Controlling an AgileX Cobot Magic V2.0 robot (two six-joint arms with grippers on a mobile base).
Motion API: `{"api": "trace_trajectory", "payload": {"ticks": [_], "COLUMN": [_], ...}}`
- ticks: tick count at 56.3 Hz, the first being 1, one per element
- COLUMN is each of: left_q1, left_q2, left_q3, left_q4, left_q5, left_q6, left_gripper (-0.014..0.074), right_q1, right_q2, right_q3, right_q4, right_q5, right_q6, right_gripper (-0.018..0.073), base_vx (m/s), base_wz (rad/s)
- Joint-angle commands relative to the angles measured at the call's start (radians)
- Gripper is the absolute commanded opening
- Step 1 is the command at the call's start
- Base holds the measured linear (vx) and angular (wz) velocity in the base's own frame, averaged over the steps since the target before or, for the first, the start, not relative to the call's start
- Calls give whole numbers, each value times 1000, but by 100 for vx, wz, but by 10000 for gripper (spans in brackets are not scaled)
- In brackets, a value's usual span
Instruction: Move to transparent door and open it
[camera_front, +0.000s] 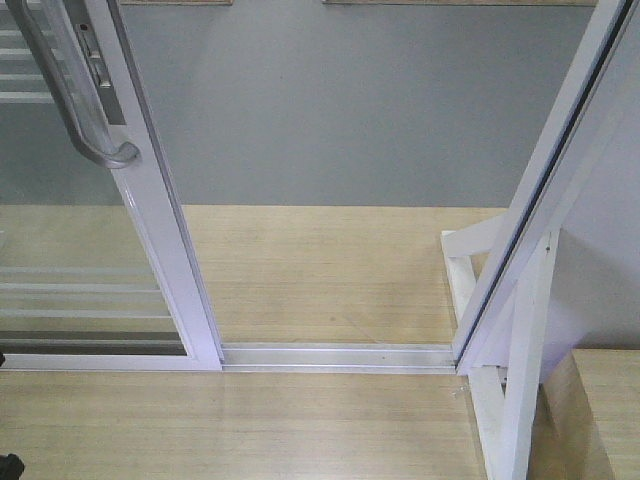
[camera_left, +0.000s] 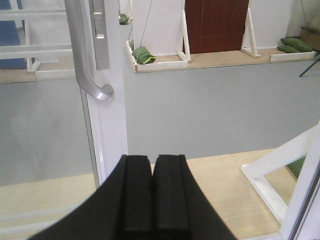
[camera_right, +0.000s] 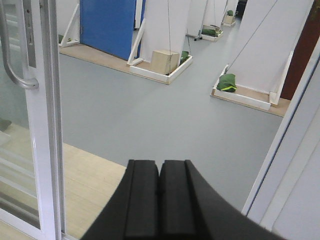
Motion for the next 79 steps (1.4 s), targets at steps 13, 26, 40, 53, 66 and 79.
{"api": "trace_trajectory", "payload": {"ticks": [13, 26, 40, 53, 66, 79], "left_q1": [-7, -7, -7, -7, -7, -7], "left_q2": [-14, -14, -14, -14, -14, -14], "left_q3": [-26, -26, -26, -26, -26, -26], "left_q4": [-16, -16, -16, -16, -16, -16], "left_q5": [-74, -74, -74, -74, -74, -74], "left_q6": [-3, -3, -3, -3, -3, -3], "left_gripper": [0, 0, 0, 0, 0, 0], "right_q1": [-5, -5, -5, -5, -4, -4], "right_q2": [14, 14, 14, 14, 2, -72], "right_q3": [-26, -26, -26, -26, 28, 365], "right_q4": [-5, -5, -5, -8, 27, 125], "right_q5": [-77, -77, -77, -77, -180, -542], "right_q6": [-5, -5, -5, -5, -1, 35], "right_gripper": [-5, -5, -5, -5, -5, -5], "base_vx": [0, 0, 0, 0, 0, 0], "base_wz": [0, 0, 0, 0, 0, 0]}}
